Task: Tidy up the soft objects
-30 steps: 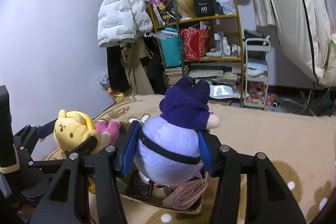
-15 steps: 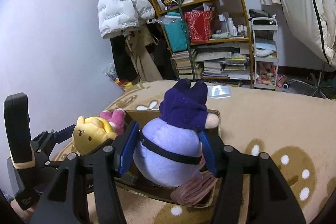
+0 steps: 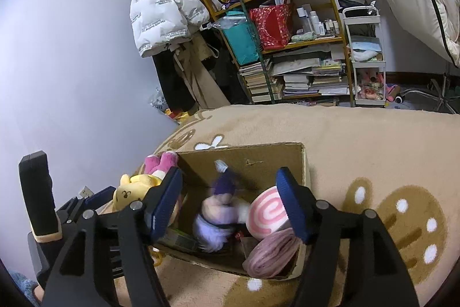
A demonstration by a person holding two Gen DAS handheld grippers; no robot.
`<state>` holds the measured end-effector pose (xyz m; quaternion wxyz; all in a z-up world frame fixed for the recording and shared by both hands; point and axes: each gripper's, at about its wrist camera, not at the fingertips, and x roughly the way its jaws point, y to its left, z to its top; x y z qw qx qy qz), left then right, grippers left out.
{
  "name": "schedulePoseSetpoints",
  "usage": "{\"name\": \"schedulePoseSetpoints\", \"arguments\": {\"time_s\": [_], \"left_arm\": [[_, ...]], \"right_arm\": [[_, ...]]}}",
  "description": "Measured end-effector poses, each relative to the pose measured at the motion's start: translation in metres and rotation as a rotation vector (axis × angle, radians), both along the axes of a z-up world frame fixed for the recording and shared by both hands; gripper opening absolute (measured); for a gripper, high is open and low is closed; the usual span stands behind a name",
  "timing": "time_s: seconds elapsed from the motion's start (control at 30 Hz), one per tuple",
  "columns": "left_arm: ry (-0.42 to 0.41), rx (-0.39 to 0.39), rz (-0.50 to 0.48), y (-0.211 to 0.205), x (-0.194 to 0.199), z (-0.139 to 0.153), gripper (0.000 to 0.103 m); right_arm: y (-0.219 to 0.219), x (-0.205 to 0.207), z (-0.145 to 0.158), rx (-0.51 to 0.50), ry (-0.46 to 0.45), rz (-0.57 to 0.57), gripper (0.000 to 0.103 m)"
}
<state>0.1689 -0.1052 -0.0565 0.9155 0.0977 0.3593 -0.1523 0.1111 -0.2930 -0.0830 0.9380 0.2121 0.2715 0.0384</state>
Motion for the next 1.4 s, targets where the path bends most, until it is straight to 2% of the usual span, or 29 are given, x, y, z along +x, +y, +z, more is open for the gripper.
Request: {"name": "schedulePoseSetpoints", "arguments": {"time_s": [0.07, 0.23, 0.33, 0.63, 0.9, 1.07, 1.27, 1.4], "left_arm": [[0.003, -0.015, -0.011, 0.001, -0.001, 0.003, 0.100], [0.009, -0.030, -0.015, 0.002, -0.006, 0.006, 0.100], [0.021, -0.069, -0.021, 0.007, -0.010, 0.011, 0.100], [0.067, -0.117, -0.028, 0.015, -0.020, 0.017, 0.100], [0.071, -0.090, -0.014, 0.029, -0.036, 0.023, 0.100], [0.044, -0.064, 0.020, 0.042, -0.051, 0.033, 0.100], [-0.045, -0.006, 0.057, 0.053, -0.075, 0.052, 0.100], [-0.076, -0.001, 0.066, 0.060, -0.092, 0.062, 0.100]], "right_arm": [[-0.001, -0.002, 0.003, 0.006, -0.009, -0.005, 0.084], [-0.002, -0.005, 0.008, 0.004, -0.020, -0.005, 0.084], [-0.002, -0.006, 0.010, 0.007, -0.020, -0.003, 0.092], [0.003, -0.014, 0.018, -0.006, -0.031, -0.003, 0.092], [0.006, -0.019, 0.021, -0.022, -0.027, -0.001, 0.092], [0.013, -0.034, 0.024, -0.055, -0.034, 0.001, 0.092], [0.021, -0.059, 0.034, -0.111, -0.044, -0.001, 0.092], [0.025, -0.077, 0.042, -0.135, -0.050, -0.016, 0.092]]}}
